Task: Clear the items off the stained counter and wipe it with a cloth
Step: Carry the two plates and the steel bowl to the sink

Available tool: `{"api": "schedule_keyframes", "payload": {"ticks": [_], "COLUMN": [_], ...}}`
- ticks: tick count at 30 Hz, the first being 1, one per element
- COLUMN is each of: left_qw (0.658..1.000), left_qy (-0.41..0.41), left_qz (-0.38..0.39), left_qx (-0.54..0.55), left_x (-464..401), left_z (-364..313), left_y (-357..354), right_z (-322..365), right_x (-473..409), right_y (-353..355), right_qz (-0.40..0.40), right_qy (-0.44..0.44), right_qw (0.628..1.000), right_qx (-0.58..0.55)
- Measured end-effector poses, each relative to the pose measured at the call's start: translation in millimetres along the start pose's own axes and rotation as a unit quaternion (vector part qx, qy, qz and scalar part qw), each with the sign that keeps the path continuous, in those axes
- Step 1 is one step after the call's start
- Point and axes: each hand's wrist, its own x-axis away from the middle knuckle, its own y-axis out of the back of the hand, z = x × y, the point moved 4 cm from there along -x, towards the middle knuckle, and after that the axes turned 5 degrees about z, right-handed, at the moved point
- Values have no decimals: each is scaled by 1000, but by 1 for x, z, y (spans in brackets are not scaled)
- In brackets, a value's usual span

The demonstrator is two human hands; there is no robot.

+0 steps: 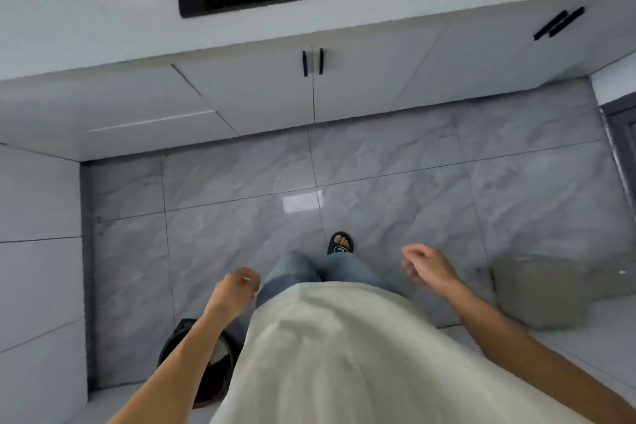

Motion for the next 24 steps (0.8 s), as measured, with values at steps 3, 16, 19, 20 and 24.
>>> {"api": "schedule_keyframes", "payload": {"ticks": [3, 16, 19, 20, 24], "left_qw": [999, 989, 989, 987, 974], "left_qy": [40, -3, -35, -55, -122], "left_qz": [-4, 65, 71, 76, 105], "left_qx": [17, -134, -123, -131, -161], "left_x": [-7, -85, -100, -105, -115], "left_z": [-22, -244, -321, -348, -444], "left_y": [1, 38, 39, 37, 15], "right_z": [29, 46, 22, 12, -20], "right_x": [-14, -40, -40, -38, -26], "right_y": [30, 116, 114, 114, 112], "right_qz": [-34, -109, -105, -105, -114], "right_qy": [25, -16, -59, -74, -120], "right_qw": [999, 986, 976, 972, 957], "right_qx": [-31, -122, -183, -195, -240]}}
